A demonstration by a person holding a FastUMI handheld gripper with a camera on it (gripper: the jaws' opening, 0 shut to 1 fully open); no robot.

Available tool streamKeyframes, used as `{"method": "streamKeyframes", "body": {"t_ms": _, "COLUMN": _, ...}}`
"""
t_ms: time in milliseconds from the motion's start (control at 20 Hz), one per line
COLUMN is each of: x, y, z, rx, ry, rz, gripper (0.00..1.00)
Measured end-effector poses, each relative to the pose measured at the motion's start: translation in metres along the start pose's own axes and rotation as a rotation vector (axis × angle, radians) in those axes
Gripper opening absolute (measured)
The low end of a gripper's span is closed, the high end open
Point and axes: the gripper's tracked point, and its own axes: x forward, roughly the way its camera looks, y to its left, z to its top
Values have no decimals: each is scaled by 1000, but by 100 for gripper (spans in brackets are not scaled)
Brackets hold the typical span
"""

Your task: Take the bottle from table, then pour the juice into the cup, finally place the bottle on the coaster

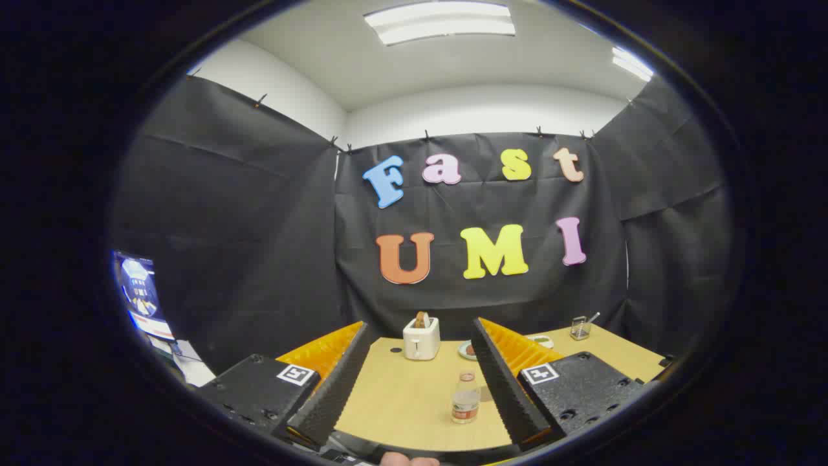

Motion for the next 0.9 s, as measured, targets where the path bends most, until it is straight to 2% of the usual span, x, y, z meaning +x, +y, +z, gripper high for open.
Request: {"method": "streamKeyframes", "body": {"t_ms": 900, "x": 14, "y": -12, "z": -3, "rx": 7, "ry": 31, "rz": -16, "gripper": 100}}
